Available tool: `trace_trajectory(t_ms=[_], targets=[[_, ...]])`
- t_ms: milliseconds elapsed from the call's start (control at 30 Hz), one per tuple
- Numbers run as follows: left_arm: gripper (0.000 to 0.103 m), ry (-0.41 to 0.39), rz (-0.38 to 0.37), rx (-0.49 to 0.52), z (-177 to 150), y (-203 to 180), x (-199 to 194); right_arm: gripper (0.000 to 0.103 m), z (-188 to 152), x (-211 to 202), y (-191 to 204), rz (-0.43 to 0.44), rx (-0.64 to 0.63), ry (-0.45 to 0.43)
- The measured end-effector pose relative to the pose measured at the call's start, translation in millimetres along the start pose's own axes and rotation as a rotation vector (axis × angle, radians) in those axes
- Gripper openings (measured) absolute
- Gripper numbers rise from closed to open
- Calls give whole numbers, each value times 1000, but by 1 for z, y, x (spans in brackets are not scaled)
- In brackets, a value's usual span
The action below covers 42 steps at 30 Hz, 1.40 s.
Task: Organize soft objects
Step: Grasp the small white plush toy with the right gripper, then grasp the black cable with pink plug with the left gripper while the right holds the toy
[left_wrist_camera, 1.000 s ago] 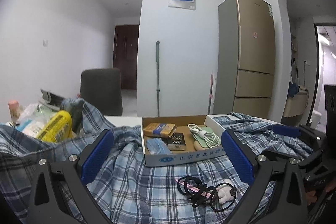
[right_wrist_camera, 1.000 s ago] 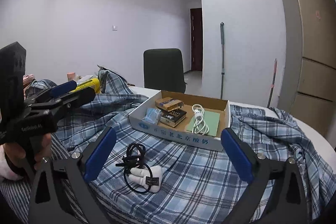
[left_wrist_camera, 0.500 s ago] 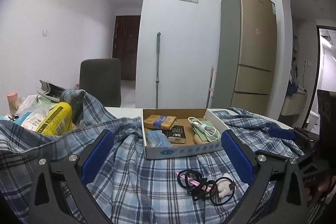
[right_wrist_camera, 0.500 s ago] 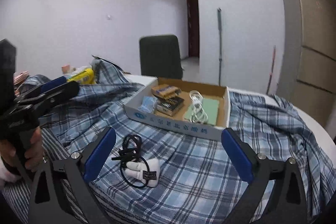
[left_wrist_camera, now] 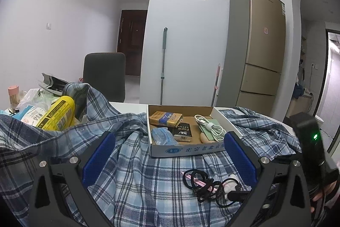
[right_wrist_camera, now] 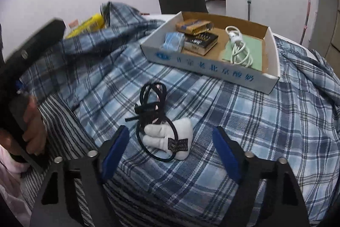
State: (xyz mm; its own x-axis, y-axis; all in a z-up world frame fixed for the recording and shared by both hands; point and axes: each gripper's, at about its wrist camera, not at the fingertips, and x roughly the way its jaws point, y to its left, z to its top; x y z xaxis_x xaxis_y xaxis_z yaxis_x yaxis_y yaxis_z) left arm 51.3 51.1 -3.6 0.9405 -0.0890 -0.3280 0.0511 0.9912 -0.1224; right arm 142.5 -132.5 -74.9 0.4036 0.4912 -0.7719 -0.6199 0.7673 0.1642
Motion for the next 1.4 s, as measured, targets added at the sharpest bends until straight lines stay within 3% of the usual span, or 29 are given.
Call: trace_trajectory(t_ms=[367, 433, 567, 733, 967, 1033, 1133, 1233, 1400], targets=[[103, 6, 0, 33, -2, -5, 1, 47, -4, 15, 10, -46, -49, 43], [103, 6, 0, 32, -2, -4, 1, 43, -4, 15, 11, -50, -55, 37], [103, 9, 2, 27, -2, -4, 2, 26, -5, 4, 12, -47, -57, -15], [103, 16, 3, 23, -3, -3, 4, 24, -3, -12, 5, -47, -37, -64], [103, 42, -5, 29, -3, -4, 8, 24, 1, -61, -7, -155, -63, -243], [103, 83, -15, 51, -3, -7, 15, 24, 0, -69, -11, -184, -60, -277], [103, 231, -68, 146, -8, -19, 37, 24, -2, -75, -18, -204, -39, -312], [103, 357, -109, 234, -20, -30, 55, 24, -4, -72, -25, -182, -3, -312], [103, 526, -244, 337, -32, -49, 76, 24, -6, -68, -30, -147, 10, -303]])
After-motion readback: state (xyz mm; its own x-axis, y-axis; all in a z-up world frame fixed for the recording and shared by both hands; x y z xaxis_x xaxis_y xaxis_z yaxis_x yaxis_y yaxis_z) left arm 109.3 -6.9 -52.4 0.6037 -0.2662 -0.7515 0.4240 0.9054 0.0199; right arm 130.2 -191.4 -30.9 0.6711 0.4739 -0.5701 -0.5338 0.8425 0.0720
